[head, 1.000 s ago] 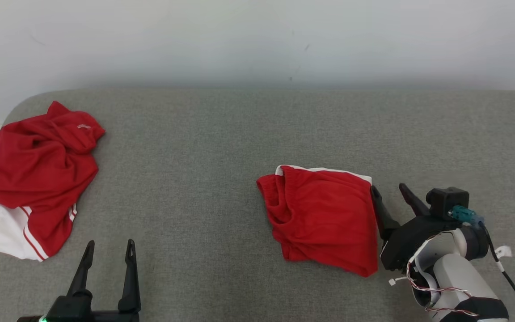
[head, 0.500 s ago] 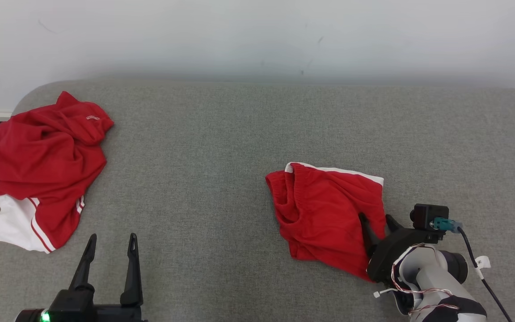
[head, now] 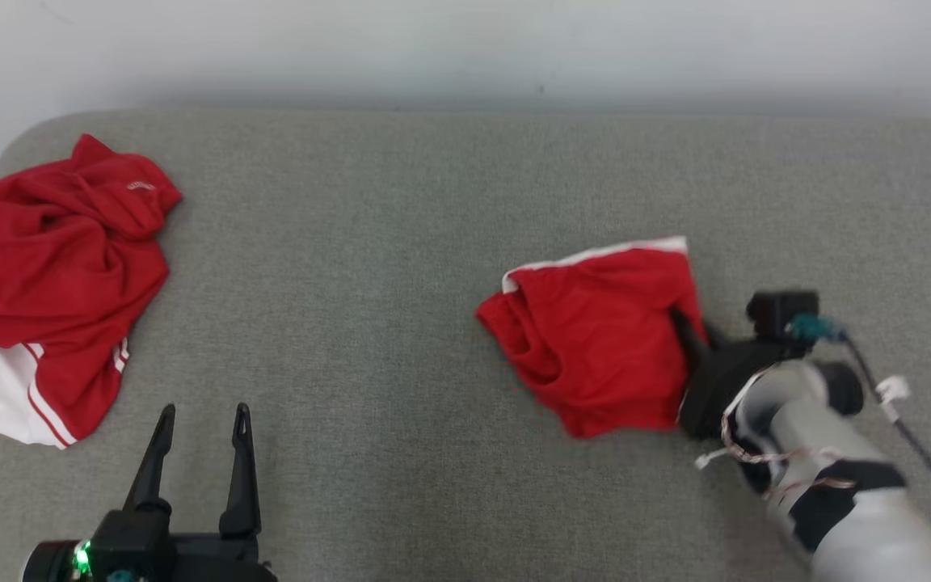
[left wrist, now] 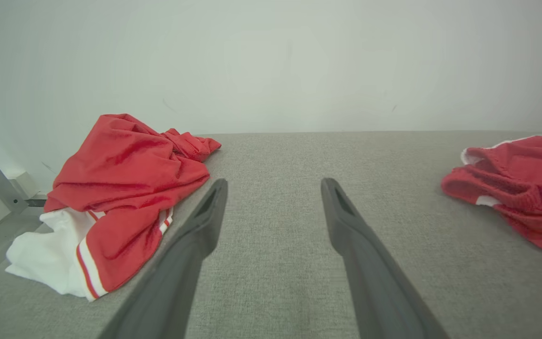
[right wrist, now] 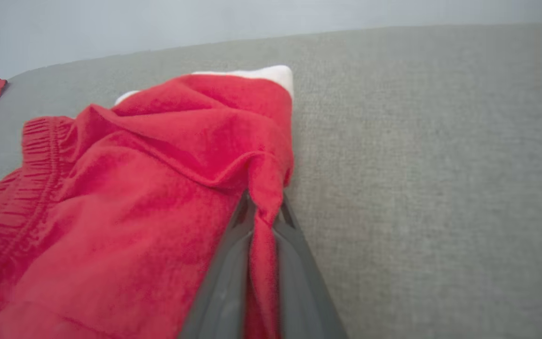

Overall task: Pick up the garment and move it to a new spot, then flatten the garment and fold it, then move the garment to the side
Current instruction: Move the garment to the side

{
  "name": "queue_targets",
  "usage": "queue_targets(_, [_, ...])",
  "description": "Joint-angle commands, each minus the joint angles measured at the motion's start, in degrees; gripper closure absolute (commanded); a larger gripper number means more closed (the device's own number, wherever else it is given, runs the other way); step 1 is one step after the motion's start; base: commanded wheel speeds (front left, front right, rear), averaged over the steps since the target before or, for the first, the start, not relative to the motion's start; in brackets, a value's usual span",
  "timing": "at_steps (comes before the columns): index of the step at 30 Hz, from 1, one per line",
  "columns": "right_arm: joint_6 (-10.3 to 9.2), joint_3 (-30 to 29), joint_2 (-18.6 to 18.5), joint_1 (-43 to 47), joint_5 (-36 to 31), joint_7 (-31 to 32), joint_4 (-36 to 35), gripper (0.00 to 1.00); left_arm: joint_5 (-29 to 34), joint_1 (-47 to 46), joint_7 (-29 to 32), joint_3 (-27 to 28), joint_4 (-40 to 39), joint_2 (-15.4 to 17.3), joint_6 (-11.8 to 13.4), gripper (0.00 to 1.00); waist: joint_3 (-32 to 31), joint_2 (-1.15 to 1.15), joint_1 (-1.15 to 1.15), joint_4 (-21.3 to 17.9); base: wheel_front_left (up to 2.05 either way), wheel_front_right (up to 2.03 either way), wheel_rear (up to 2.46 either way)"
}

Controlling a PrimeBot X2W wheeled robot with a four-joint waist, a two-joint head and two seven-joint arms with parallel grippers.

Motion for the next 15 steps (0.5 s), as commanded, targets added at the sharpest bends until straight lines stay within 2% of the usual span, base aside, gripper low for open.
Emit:
queue_targets(1, [-0.18,1.57,-2.32,-1.94,0.78,0.4,-1.0,1.0,0.27,-1.38,-0.17,-0.16,-0.47,-0.1,0.03,0.0,3.15,0.0,-0.01,-1.31,0.0,0.0,0.0])
queue_targets(5, [-0.18,5.79,-8.53,-6.77,2.07,2.28,-3.84,1.0,0.46,-4.05,-0.17,-0.67,-0.5,0.31,-0.32,0.0,7.84,0.0,-0.01,-2.61,0.0,0.0,0.0])
queue_targets(6, [-0.18,5.79,-8.53,-6.77,2.07,2.28,-3.84,1.0,0.46,-4.05,-0.17,-0.67,-0.5,0.31,-0.32,0.0,7.84,0.0,-0.01,-2.61,0.0,0.0,0.0])
queue_targets(10, [-0.18,9.67,-16.24,-10.83,3.7,4.11,-6.44,1.0,0.96,-7.41,-0.18,-1.63,-0.93,0.44,-0.7,0.0,12.38,0.0,-0.01,-3.71,0.0,0.0,0.0])
queue_targets(15, [-0.18,12.62,-25.1,-16.01,6.0,5.66,-9.15,1.0,1.54,-10.44,-0.18,-2.22,-2.03,1.32,-0.89,0.0,18.06,0.0,-0.01,-6.88,0.0,0.0,0.0])
